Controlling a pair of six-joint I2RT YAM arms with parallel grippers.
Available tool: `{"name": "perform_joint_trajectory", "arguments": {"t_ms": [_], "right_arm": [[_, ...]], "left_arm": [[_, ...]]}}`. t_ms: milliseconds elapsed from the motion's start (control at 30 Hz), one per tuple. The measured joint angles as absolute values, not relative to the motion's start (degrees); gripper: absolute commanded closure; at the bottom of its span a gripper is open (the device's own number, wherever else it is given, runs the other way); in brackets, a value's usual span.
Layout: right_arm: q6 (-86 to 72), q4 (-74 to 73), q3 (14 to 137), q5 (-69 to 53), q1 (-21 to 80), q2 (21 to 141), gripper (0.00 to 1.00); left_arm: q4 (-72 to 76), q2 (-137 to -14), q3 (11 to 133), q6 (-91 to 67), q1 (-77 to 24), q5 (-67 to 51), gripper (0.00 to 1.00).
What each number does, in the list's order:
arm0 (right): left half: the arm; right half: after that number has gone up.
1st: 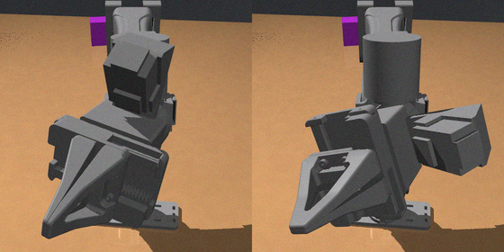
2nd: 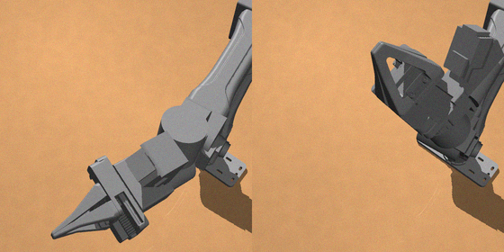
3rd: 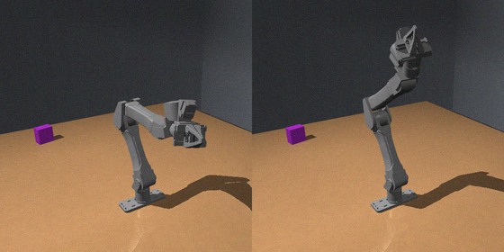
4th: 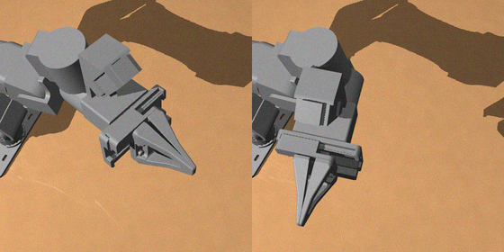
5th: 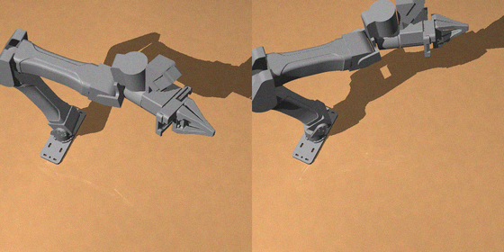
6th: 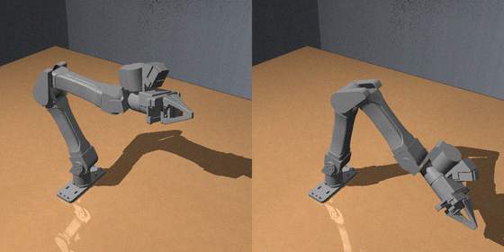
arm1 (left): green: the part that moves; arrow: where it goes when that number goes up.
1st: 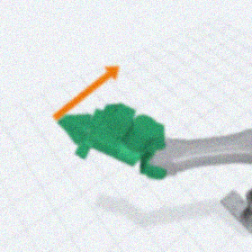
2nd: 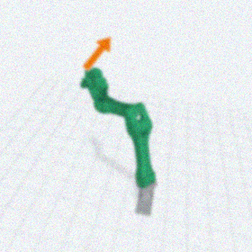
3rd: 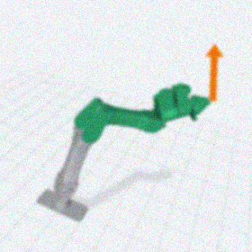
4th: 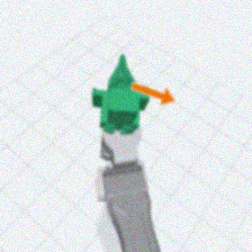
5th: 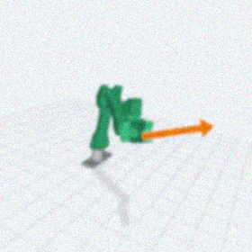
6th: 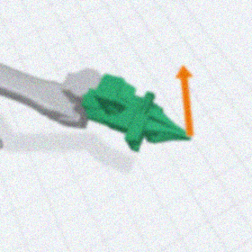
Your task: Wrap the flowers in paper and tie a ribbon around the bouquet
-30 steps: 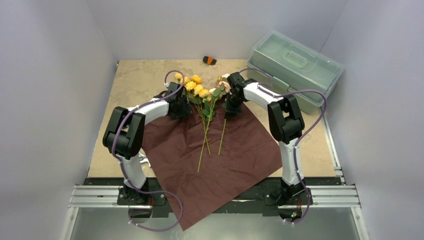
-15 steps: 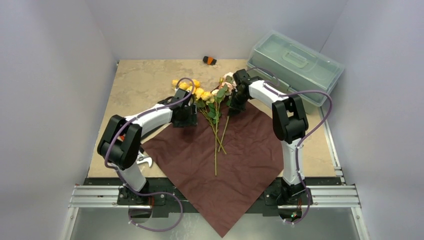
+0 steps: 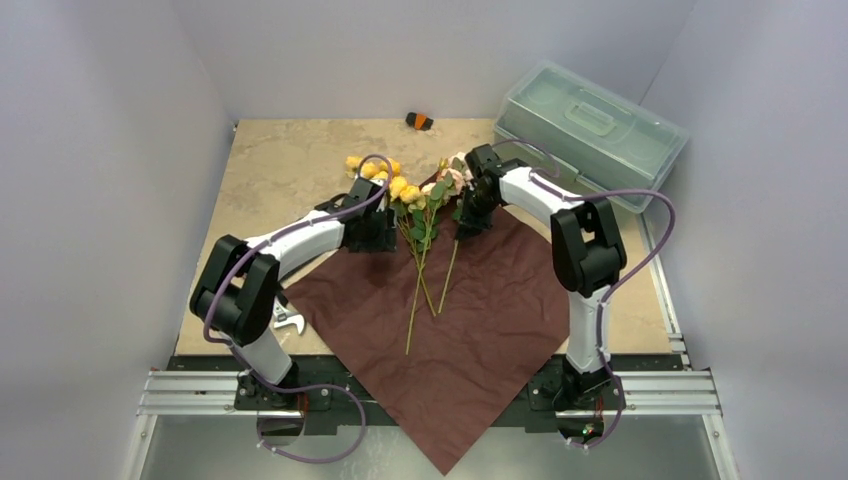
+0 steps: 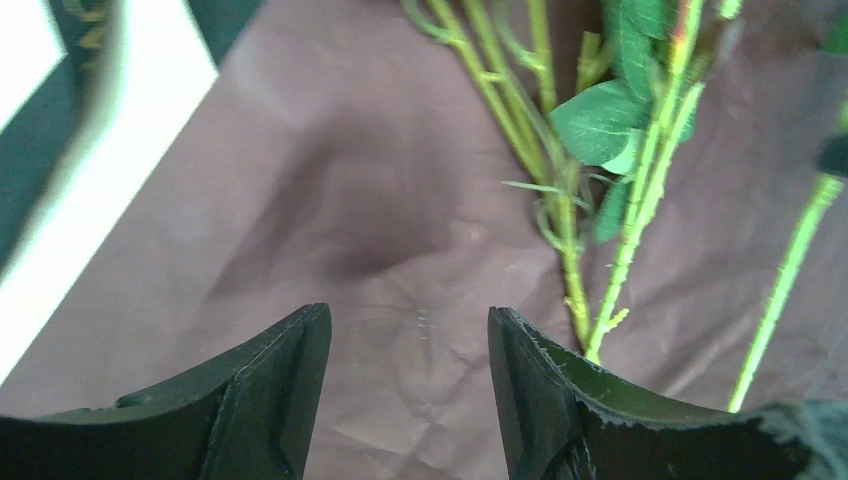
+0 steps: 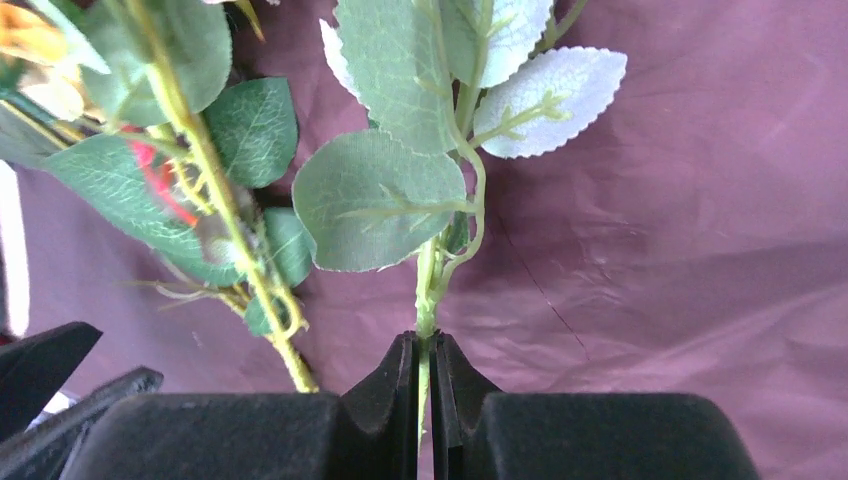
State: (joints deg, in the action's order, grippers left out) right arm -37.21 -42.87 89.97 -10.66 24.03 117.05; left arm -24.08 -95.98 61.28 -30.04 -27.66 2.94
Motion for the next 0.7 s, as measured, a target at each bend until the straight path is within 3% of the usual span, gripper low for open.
{"name": "perform_joint_trajectory", "arguments": {"t_ms": [100, 233, 500, 700], "right_arm": [[-36.2, -42.1, 89.7, -11.3, 24.9, 118.9, 1.00], [-34.8, -41.6, 89.7, -11.7, 26.1, 120.8, 0.86], [-32.1, -42.4, 88.8, -13.0, 26.6, 117.7, 0.41], [-33.9, -42.8, 78.0, -12.2, 26.6, 101.8, 0.07]], "left_arm": [[-23.0, -96.4, 61.3, -29.3, -29.6, 1.3, 0.38], [-22.0, -96.9, 61.3, -29.3, -32.0, -1.3, 0.38], [-25.1, -93.1, 61.6, -24.0, -34.2, 3.6, 0.32], [-27.3, -83.2, 60.8, -22.6, -37.7, 6.3, 0.32]]}}
